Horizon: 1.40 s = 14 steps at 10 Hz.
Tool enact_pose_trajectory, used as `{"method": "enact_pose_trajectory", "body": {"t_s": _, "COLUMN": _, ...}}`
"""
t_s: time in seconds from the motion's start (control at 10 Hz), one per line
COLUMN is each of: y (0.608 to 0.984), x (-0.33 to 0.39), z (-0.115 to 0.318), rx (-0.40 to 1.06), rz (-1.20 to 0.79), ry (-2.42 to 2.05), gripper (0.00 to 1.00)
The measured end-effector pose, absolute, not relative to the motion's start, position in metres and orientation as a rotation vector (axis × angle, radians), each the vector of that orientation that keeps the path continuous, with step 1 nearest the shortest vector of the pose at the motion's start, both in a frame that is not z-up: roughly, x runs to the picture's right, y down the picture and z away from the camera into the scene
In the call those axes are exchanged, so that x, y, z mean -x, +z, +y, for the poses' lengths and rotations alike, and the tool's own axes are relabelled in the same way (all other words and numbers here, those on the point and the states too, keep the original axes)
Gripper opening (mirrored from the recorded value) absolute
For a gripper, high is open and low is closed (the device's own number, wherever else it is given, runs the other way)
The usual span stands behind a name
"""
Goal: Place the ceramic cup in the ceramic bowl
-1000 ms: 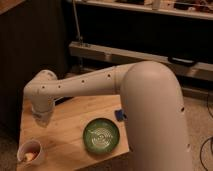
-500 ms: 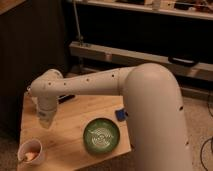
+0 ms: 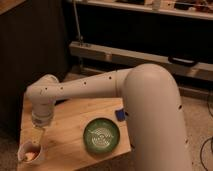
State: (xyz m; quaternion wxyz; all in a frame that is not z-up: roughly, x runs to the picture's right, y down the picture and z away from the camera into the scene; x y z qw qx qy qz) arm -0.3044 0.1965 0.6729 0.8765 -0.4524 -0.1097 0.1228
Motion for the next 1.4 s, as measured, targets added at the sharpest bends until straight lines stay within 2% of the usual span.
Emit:
{"method": "enact_pose_trajectory", "body": {"t_s": 0.4, "y": 0.669, "x": 0.309, "z": 0.203, "rx": 0.881, "rz": -0.203, "ry": 0.253, "gripper": 0.80}}
{"method": "enact_pose_trajectory", "body": {"t_s": 1.4, "y": 0.693, "x": 0.314, "z": 0.196, "rx": 0.783, "rz": -0.115, "ry": 0.315, "gripper": 0.80}}
